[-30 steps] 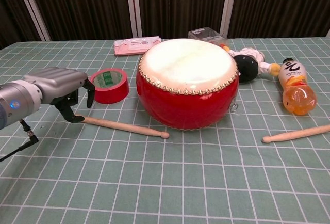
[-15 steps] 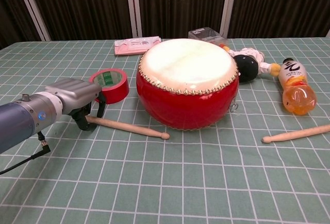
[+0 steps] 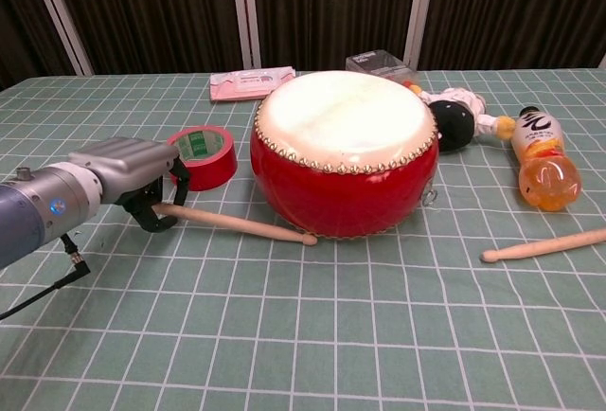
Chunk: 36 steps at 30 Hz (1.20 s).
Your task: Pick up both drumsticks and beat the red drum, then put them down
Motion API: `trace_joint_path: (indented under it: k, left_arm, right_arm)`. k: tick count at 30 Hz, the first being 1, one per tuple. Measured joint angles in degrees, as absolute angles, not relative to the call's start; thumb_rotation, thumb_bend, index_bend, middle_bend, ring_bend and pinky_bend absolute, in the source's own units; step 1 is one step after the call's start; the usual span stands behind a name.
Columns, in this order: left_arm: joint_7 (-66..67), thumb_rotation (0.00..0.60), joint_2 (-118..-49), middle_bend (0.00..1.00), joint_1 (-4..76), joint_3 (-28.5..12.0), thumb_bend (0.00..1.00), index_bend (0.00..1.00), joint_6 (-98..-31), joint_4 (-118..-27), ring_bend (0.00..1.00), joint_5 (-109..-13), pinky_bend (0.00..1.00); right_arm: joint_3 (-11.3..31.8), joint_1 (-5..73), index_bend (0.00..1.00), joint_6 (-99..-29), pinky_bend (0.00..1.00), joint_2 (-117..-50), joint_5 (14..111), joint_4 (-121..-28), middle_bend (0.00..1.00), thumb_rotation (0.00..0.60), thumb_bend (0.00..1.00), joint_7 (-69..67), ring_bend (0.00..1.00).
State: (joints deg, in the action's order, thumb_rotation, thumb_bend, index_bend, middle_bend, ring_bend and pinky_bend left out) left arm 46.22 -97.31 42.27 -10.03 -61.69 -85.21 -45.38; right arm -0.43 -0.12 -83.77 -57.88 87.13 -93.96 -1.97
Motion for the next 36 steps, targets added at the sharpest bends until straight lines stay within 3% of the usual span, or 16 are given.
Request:
trace_joint_path:
  k: [16,18,19,21,23,25,28,30,33,36]
  left_arm:
    - [37.59,0.600,-79.13,1.00,35.53,-9.37,0.55,0.76,-70.30,-111.38,1.00,-55.06,1.00]
    - [36.03,0.600,-75.61,1.00,33.73,-8.74,0.55,0.76,-71.90,-114.79,1.00,-56.57,1.00]
    - [35.31,0.600,-74.13,1.00,32.94,-8.45,0.55,0.76,-72.56,-115.99,1.00,-57.25,1.00]
    - [33.35,0.600,-70.81,1.00,31.08,-7.74,0.55,0.76,-73.96,-118.42,1.00,-58.85,1.00]
    - [31.16,0.600,-67.91,1.00,29.30,-6.97,0.55,0.76,-75.07,-120.27,1.00,-60.44,1.00]
    - [30.06,0.600,-65.86,1.00,28.00,-6.24,0.55,0.76,-75.66,-121.19,1.00,-61.70,1.00]
    - [28.97,0.600,-63.21,1.00,26.86,-5.40,0.55,0.76,-76.31,-122.12,1.00,-63.49,1.00]
    - [28.14,0.600,-61.77,1.00,26.31,-5.17,0.55,0.76,-76.55,-122.86,1.00,-64.06,1.00]
    - [27.18,0.600,-60.14,1.00,25.75,-5.10,0.55,0.76,-76.71,-123.89,1.00,-64.88,1.00]
    - [26.64,0.600,-59.16,1.00,25.30,-5.08,0.55,0.76,-76.81,-124.52,1.00,-65.71,1.00]
  right_arm:
    - [-0.19,0.08,0.00,-84.19,0.09,-58.60,87.66,-93.93,0.00,0.600,0.39,-0.34,0.00]
    - [-0.05,0.40,0.00,-84.05,0.12,-58.68,87.84,-93.98,0.00,0.600,0.39,0.00,0.02]
    - [-0.02,0.56,0.00,-83.85,0.20,-58.70,87.89,-94.04,0.02,0.600,0.39,0.16,0.08]
    - [0.07,1.13,0.00,-83.10,0.46,-58.67,88.03,-94.24,0.21,0.600,0.39,0.94,0.33]
    - [0.31,1.93,0.01,-82.32,0.70,-58.68,88.20,-94.44,0.52,0.600,0.39,2.48,0.65]
    - [0.66,2.83,0.06,-81.54,0.84,-58.79,88.38,-94.72,0.72,0.600,0.39,4.32,0.85]
    - [1.34,4.96,0.18,-78.97,0.96,-59.14,88.31,-95.83,0.92,0.600,0.39,8.20,0.98]
    - [1.91,6.62,0.27,-76.64,1.00,-59.55,87.80,-96.77,0.99,0.600,0.39,11.57,1.00]
    - [2.83,9.01,0.36,-73.55,1.00,-60.73,86.47,-97.81,1.00,0.600,0.39,17.32,1.00]
    - [3.78,11.36,0.38,-70.28,1.00,-62.69,83.79,-98.61,1.00,0.600,0.39,23.18,1.00]
